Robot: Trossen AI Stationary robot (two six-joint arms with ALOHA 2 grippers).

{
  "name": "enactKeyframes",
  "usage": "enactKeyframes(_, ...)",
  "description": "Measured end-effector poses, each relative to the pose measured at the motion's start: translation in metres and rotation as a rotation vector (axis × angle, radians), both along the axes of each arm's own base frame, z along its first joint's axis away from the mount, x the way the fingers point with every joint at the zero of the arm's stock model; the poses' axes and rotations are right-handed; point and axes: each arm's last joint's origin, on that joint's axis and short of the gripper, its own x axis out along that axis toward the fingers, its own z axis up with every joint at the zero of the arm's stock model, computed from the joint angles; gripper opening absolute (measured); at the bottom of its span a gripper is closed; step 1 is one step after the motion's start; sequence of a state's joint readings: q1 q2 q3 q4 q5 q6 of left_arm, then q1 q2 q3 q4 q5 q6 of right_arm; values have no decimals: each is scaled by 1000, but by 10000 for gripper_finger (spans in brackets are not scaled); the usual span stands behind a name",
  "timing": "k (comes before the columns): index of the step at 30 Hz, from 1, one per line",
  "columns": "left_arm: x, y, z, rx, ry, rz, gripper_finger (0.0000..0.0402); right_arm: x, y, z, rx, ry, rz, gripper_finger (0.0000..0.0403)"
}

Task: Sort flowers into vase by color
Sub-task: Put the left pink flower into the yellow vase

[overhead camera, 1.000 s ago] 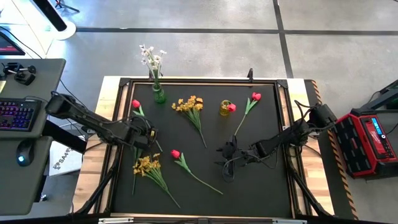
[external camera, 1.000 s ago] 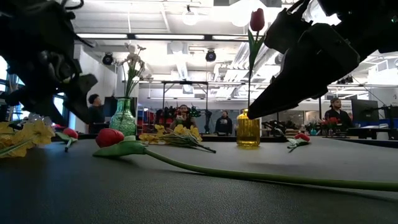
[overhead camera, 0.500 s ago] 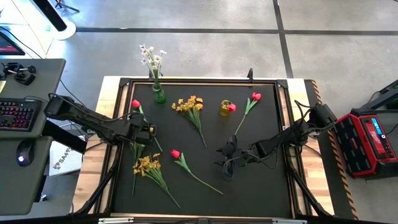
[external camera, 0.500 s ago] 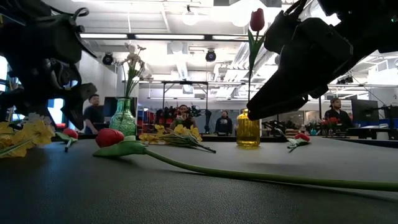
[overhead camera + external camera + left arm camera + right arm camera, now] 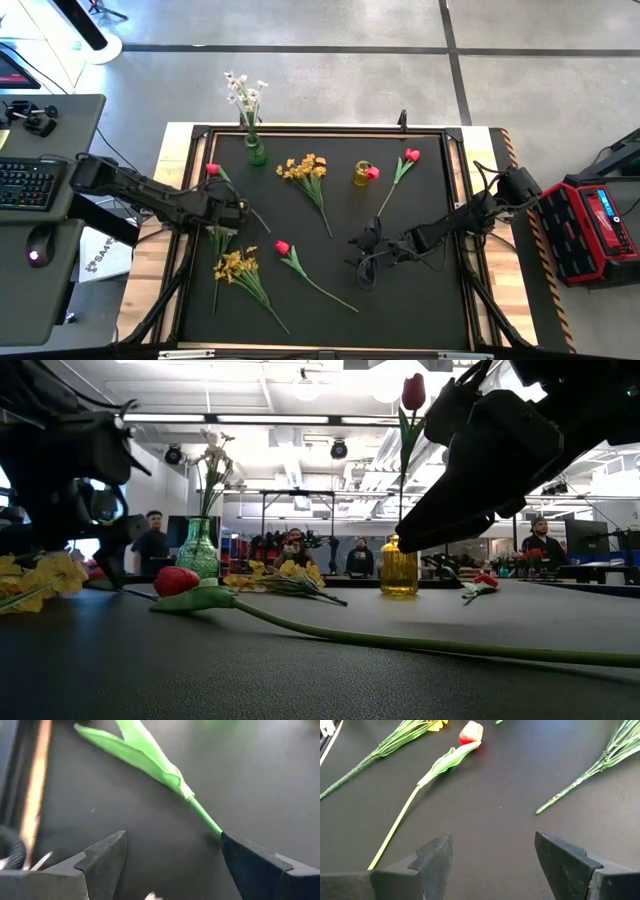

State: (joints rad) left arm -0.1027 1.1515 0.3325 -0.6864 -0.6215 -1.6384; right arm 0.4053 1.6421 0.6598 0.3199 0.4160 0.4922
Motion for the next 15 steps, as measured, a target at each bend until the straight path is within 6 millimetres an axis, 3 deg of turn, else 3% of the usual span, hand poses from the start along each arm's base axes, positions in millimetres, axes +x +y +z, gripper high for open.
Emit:
enactKeyframes(6, 2, 7, 1, 21, 8, 5, 310, 0, 0, 0, -3, -2, -1, 266)
enactKeyframes(15, 13, 4, 2, -37, 13, -186, 310, 0, 0, 0, 0, -3, -3, 266)
